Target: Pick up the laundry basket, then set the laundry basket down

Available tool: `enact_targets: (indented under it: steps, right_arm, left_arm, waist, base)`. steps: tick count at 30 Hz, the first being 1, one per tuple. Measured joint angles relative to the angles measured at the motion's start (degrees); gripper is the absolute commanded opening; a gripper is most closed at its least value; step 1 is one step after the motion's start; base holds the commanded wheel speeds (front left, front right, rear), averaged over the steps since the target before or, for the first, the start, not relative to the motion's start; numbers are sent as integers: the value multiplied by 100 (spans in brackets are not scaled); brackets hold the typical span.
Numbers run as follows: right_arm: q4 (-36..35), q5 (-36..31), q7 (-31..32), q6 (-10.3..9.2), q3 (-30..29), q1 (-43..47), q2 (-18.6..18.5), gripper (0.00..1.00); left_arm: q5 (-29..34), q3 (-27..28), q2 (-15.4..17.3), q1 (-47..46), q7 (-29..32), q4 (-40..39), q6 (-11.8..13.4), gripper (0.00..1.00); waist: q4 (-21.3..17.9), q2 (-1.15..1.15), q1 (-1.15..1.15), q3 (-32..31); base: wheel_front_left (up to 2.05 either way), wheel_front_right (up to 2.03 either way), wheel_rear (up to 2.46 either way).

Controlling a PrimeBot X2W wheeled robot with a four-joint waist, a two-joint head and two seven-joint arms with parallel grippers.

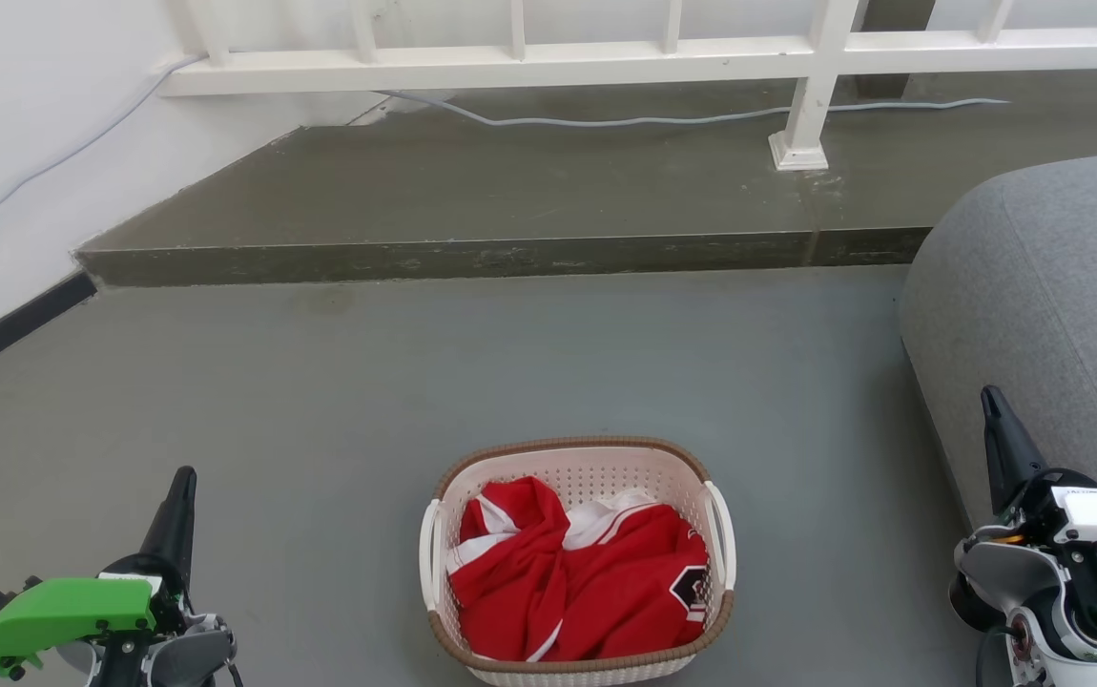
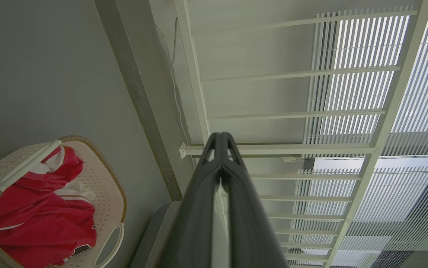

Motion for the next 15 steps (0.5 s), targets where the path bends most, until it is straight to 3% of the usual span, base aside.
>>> enact_targets:
  steps: [15]
  right_arm:
    - [-1,0,1,0,-5,-1,2,0]
  left_arm:
    - [0,5,-3,-1,0,-1,0,0]
  waist:
    - [0,0,0,1]
  base:
    - [0,0,0]
